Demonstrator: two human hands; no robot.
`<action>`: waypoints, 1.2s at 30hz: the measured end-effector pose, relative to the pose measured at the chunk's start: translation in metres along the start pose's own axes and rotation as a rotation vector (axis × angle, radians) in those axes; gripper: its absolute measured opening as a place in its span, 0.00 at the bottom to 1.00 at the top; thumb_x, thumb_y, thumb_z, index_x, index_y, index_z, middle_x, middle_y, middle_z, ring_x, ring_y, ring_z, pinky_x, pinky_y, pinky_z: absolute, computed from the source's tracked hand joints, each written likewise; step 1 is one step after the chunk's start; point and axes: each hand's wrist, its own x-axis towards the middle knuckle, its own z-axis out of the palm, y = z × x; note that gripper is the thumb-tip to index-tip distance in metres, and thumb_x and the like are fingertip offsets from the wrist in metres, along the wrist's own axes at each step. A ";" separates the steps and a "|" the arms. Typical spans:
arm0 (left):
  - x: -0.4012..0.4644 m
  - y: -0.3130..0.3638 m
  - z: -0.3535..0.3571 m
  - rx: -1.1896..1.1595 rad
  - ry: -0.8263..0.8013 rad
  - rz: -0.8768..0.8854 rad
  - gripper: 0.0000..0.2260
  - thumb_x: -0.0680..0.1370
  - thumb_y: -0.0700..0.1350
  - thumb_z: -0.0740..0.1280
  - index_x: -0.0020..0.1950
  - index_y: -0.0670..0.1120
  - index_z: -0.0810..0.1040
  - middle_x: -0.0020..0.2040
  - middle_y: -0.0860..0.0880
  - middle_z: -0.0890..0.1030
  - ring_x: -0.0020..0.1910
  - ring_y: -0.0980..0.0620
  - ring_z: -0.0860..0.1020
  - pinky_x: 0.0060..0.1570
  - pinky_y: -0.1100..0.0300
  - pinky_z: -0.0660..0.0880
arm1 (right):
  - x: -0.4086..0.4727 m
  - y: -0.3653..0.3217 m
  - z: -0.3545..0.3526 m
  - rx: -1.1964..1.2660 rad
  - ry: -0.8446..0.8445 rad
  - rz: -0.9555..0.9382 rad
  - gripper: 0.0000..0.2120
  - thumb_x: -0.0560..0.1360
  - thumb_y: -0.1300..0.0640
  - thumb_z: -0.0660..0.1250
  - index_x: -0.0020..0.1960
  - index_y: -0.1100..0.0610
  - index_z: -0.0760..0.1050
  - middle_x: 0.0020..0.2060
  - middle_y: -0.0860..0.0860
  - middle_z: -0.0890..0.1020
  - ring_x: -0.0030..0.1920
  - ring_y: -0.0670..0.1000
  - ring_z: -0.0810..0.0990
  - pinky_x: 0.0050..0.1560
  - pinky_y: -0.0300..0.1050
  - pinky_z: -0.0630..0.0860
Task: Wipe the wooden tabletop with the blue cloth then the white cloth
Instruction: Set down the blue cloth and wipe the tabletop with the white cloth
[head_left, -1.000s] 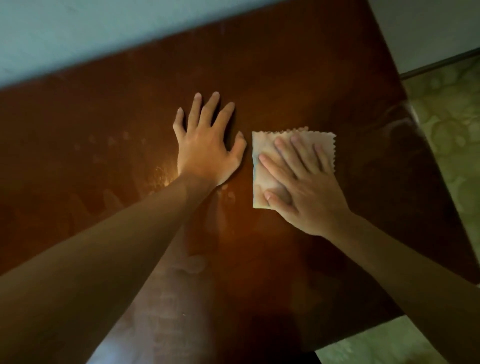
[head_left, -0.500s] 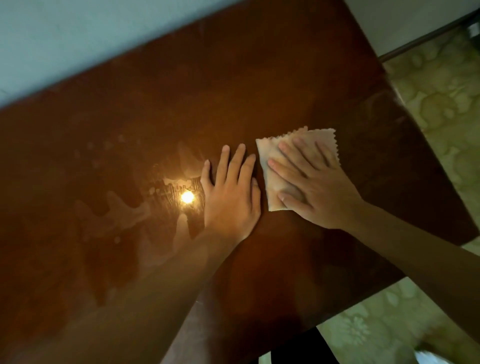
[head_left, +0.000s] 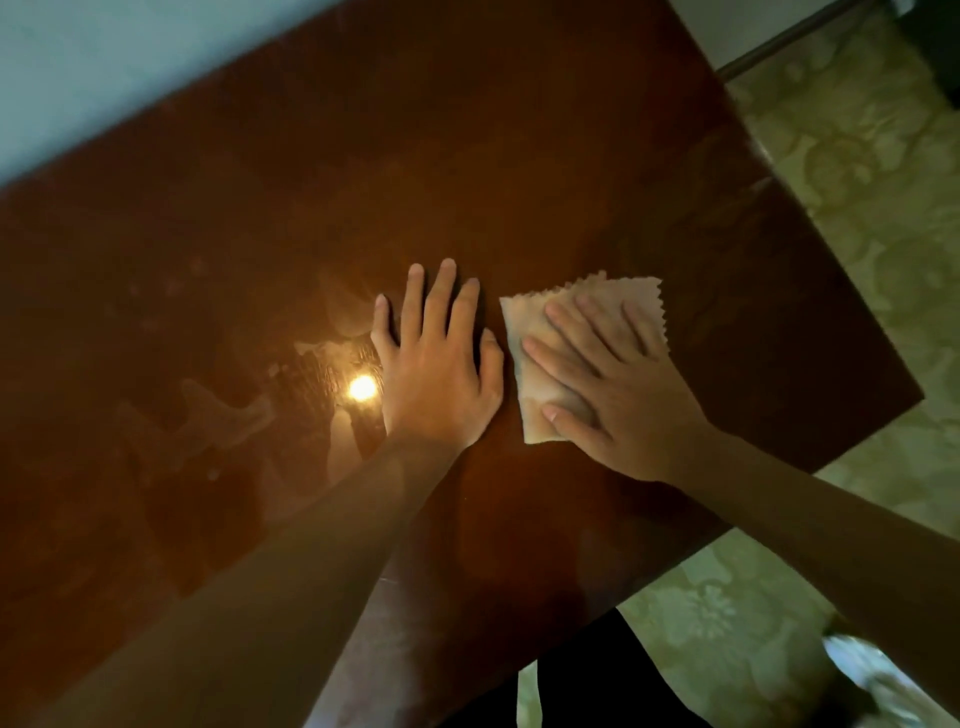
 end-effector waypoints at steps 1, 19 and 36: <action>0.000 0.000 0.000 -0.002 0.004 0.002 0.23 0.83 0.52 0.57 0.75 0.45 0.69 0.79 0.45 0.66 0.80 0.43 0.57 0.77 0.39 0.49 | 0.002 0.002 -0.002 0.000 -0.001 -0.003 0.30 0.83 0.39 0.51 0.82 0.48 0.59 0.82 0.55 0.59 0.82 0.59 0.55 0.79 0.67 0.54; -0.001 0.000 -0.001 -0.011 0.023 0.013 0.23 0.83 0.53 0.57 0.76 0.45 0.69 0.79 0.44 0.66 0.80 0.42 0.57 0.77 0.38 0.49 | -0.041 -0.022 0.013 -0.023 0.056 0.094 0.30 0.82 0.38 0.54 0.82 0.46 0.59 0.82 0.54 0.60 0.82 0.60 0.56 0.79 0.66 0.54; -0.002 0.000 0.000 0.026 0.002 0.012 0.24 0.83 0.54 0.55 0.77 0.46 0.67 0.80 0.45 0.63 0.81 0.42 0.56 0.77 0.38 0.49 | -0.085 -0.031 0.017 0.034 0.088 0.390 0.32 0.81 0.38 0.54 0.82 0.48 0.55 0.82 0.56 0.57 0.82 0.62 0.53 0.79 0.67 0.48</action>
